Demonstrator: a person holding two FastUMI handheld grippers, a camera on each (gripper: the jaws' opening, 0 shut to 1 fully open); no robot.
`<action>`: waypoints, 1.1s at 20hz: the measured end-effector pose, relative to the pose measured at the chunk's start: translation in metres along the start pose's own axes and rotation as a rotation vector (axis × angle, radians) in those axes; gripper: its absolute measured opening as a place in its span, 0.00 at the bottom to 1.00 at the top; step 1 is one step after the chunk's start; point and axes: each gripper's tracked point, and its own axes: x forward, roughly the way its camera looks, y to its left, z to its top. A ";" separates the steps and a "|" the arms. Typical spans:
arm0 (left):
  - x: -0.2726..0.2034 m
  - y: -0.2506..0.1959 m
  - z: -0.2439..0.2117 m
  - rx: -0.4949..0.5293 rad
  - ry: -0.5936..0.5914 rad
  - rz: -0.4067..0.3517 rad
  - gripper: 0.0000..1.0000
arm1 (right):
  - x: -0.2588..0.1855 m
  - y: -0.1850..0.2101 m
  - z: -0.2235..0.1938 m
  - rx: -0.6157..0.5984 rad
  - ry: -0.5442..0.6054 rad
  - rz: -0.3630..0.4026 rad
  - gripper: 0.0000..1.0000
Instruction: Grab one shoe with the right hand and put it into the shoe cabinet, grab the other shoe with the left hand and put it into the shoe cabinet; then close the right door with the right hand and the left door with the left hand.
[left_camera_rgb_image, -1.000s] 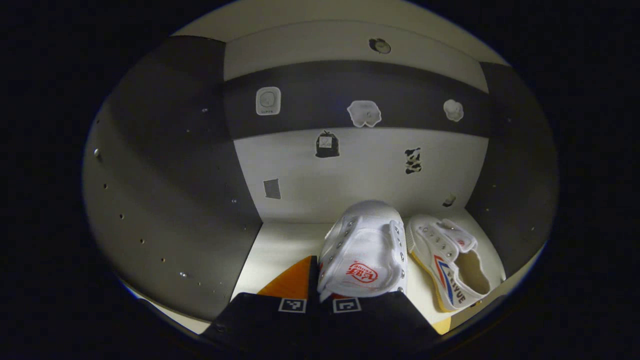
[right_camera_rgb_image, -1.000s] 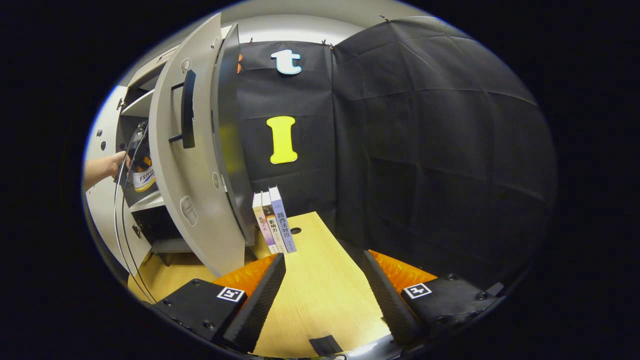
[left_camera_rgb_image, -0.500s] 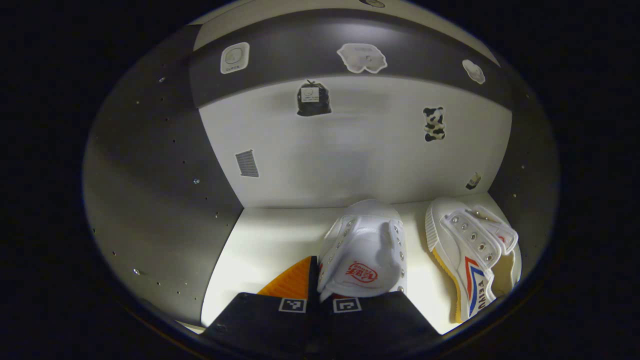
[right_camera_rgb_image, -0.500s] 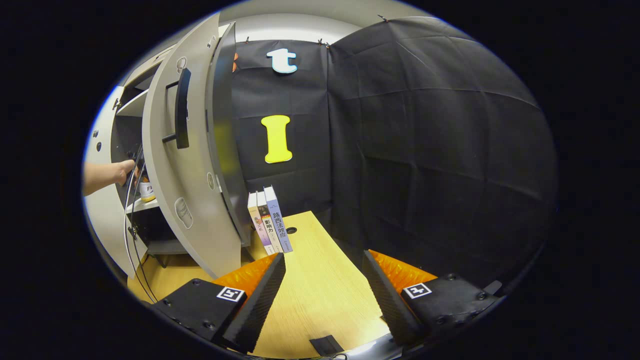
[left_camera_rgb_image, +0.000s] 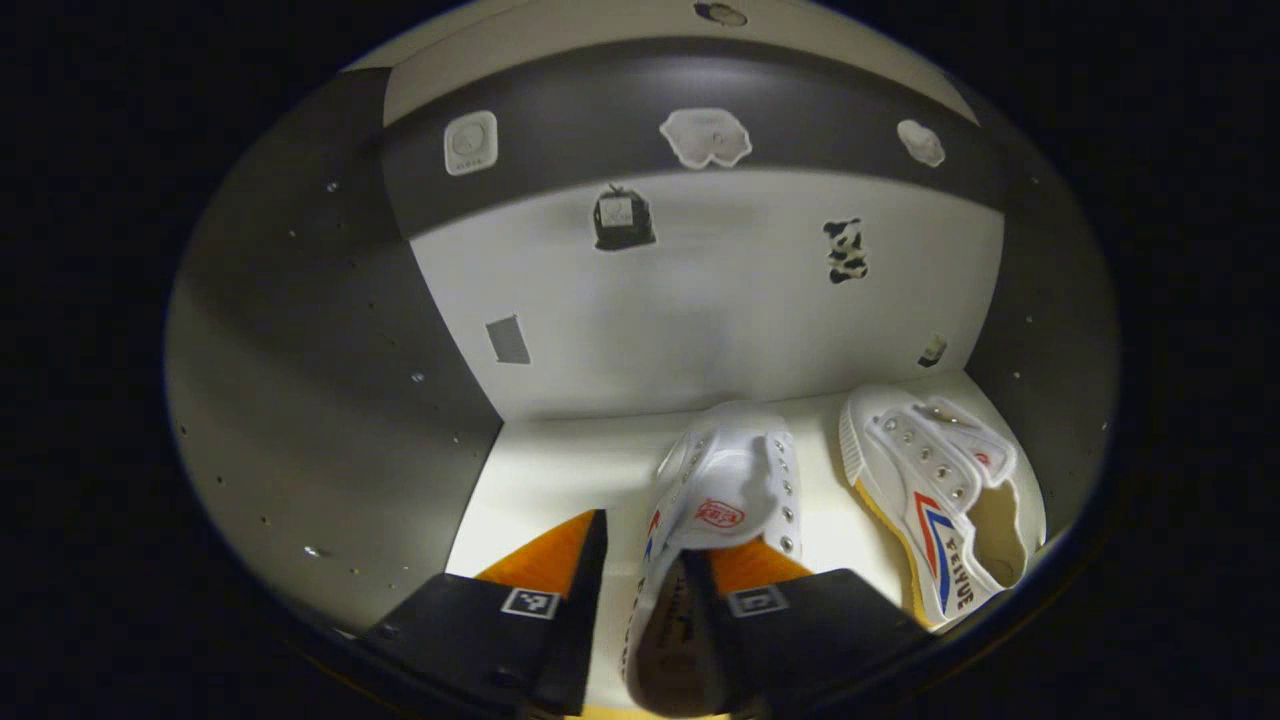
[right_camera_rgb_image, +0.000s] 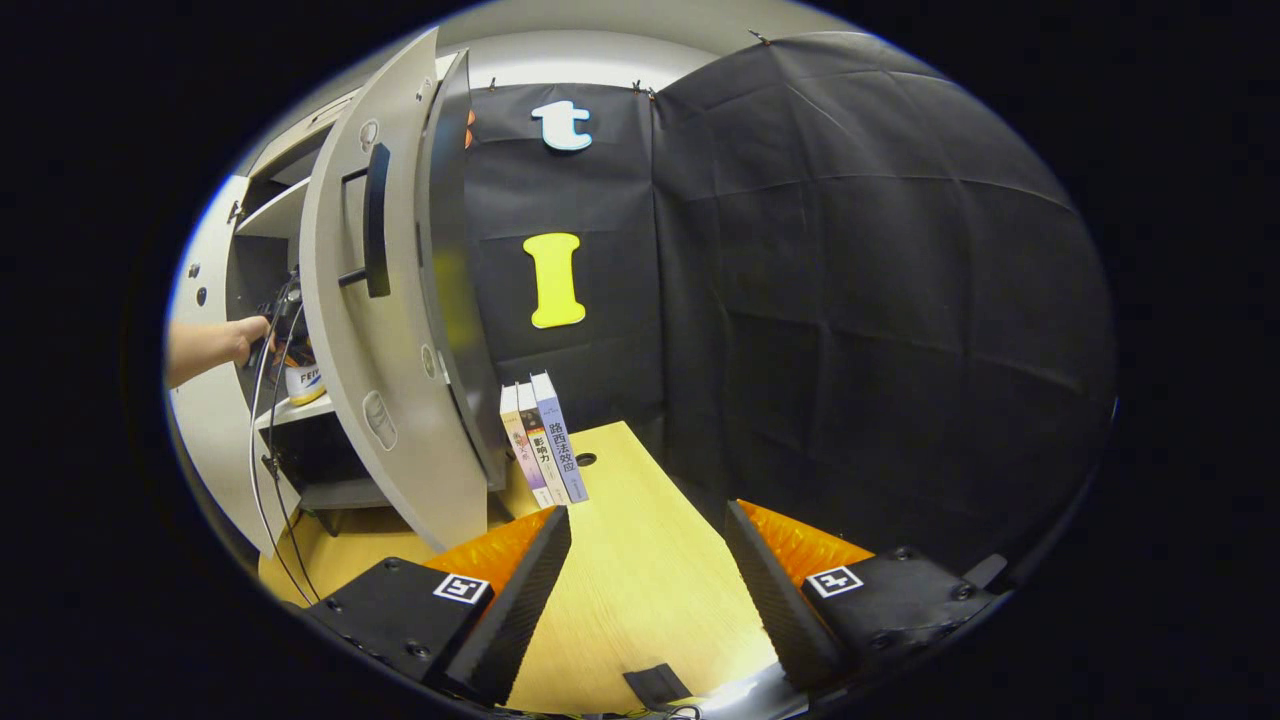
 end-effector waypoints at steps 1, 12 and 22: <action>-0.014 0.000 0.004 0.004 -0.016 -0.009 0.66 | 0.001 0.001 0.002 -0.001 -0.004 0.010 0.99; -0.231 -0.005 -0.017 -0.089 -0.370 -0.092 0.96 | 0.012 0.032 0.035 -0.077 -0.042 0.219 0.99; -0.382 -0.010 -0.165 -0.120 -0.539 0.100 0.96 | 0.024 0.060 0.076 -0.079 -0.060 0.405 0.99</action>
